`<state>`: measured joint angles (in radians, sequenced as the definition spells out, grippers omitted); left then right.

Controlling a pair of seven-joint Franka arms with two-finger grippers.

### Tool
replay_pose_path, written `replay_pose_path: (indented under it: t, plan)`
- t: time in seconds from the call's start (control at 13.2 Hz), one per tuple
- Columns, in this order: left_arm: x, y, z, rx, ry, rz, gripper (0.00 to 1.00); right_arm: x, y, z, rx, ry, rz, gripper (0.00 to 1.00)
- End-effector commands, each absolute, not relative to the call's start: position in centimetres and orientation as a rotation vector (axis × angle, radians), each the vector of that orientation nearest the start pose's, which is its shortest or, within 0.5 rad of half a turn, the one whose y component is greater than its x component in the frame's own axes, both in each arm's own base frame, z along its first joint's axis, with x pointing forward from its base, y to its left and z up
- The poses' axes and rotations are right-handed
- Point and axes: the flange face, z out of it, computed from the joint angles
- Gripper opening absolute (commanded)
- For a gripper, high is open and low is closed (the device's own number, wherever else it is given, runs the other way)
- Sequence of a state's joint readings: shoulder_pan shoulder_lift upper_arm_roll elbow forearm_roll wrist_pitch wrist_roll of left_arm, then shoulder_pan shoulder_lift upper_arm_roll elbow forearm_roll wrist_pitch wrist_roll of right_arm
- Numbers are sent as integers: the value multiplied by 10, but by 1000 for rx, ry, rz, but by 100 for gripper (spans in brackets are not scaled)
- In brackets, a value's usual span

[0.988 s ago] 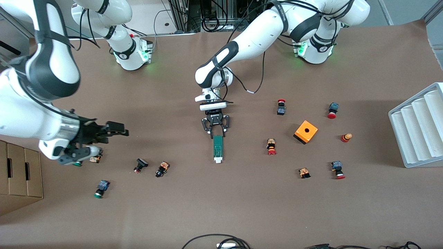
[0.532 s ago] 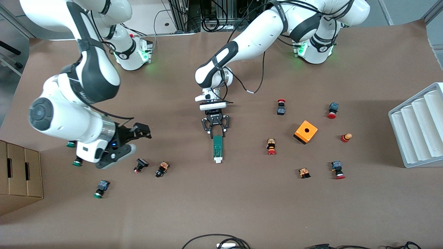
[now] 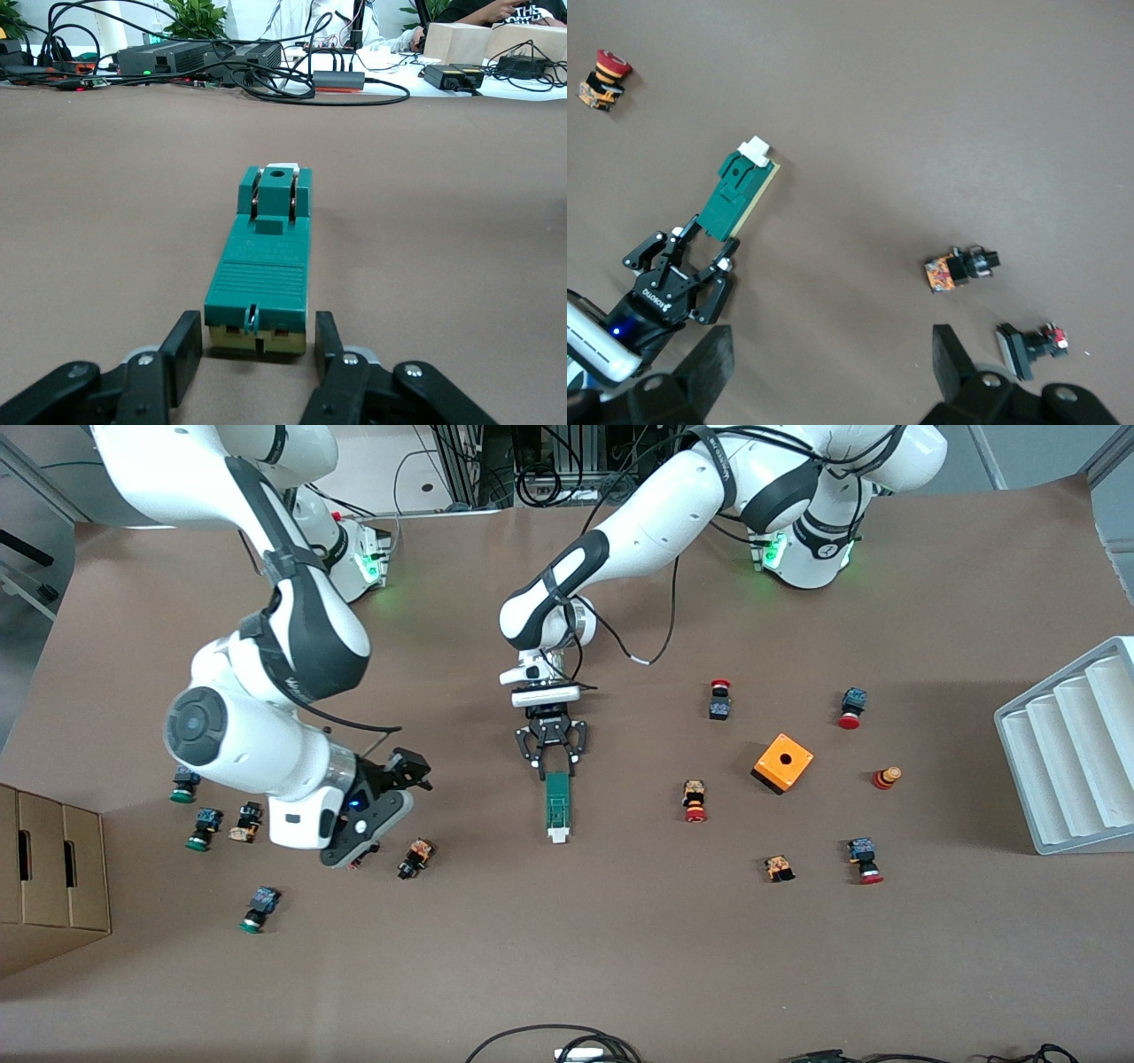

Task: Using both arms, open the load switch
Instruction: 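Reach the right gripper toward the white switch handle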

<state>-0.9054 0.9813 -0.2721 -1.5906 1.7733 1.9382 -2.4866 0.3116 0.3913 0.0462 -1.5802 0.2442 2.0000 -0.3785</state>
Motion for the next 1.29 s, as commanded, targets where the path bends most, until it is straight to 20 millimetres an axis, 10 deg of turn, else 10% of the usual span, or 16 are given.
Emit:
replay_pose_path:
  t: [0.0, 1.22]
  plan:
    - [331, -574, 50, -2587, -162, -1694, 59, 628, 270, 399, -2717, -1074, -78, 100]
    - [338, -569, 50, -2538, -141, -1748, 54, 618, 354, 317, -2490, -1681, -173, 100]
